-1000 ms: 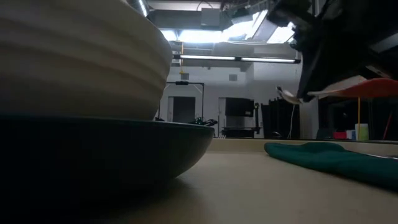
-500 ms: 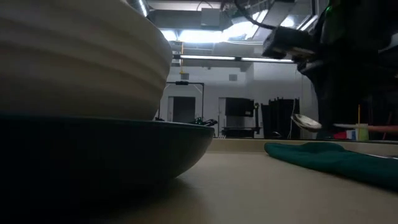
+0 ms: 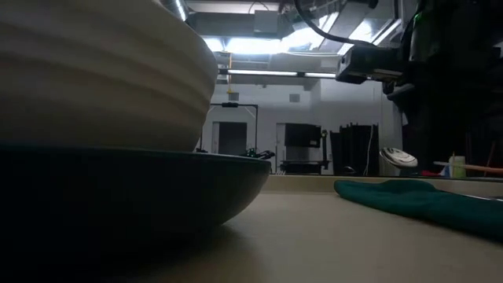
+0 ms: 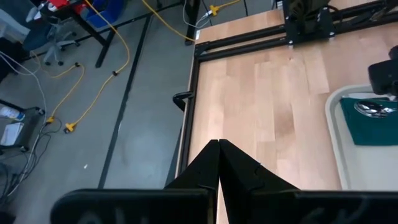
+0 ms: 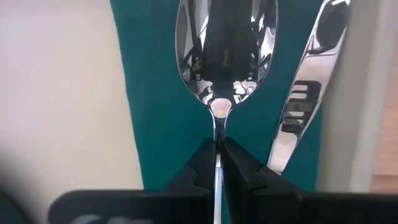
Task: Set up tray
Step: Put the orange spoon on top of the green napkin to the left of the orange knife
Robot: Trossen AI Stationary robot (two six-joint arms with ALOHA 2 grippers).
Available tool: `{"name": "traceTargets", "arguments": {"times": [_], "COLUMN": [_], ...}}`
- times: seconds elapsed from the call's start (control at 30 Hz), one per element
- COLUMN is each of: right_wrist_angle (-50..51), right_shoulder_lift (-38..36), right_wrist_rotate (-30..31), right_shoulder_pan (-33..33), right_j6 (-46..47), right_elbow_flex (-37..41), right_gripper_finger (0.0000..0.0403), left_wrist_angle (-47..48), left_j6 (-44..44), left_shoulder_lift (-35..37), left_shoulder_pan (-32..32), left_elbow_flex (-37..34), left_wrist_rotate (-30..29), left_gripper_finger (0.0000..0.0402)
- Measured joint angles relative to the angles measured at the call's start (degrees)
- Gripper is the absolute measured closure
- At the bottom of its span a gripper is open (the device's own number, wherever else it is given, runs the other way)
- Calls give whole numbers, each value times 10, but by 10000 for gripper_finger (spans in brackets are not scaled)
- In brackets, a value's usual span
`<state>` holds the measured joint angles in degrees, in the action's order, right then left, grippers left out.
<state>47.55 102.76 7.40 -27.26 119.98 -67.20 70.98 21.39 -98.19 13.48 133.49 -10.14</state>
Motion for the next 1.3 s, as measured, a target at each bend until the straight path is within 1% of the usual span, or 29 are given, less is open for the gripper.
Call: {"name": "traceTargets", "arguments": {"times": [0.27,0.47,1.03,1.2,1.3], "right_wrist_angle": [-7,-18,-5,-14,-21], "right_shoulder_lift": [15,38,38,38,38], "right_wrist_rotate": [3,-23,-41,-41,-41], "right_shoulder_pan": [8,8,9,9,9], "right_j6": [0,-3,-5,-2,-2], "right_elbow_flex": [0,1,1,1,1], "right_gripper_finger": [388,388,388,369,366], "left_wrist_angle": [0,0,0,0,0], "left_j6": [-1,-2,-1,-1,-1], "left_shoulder_lift": [0,0,0,0,0], "left_shoulder_pan": [-3,-3,-3,-3,-3], "left_elbow_flex": [0,0,0,0,0], "left_wrist_rotate": [0,8,13,22,24], "left_gripper_finger": [398,398,398,398,398]}}
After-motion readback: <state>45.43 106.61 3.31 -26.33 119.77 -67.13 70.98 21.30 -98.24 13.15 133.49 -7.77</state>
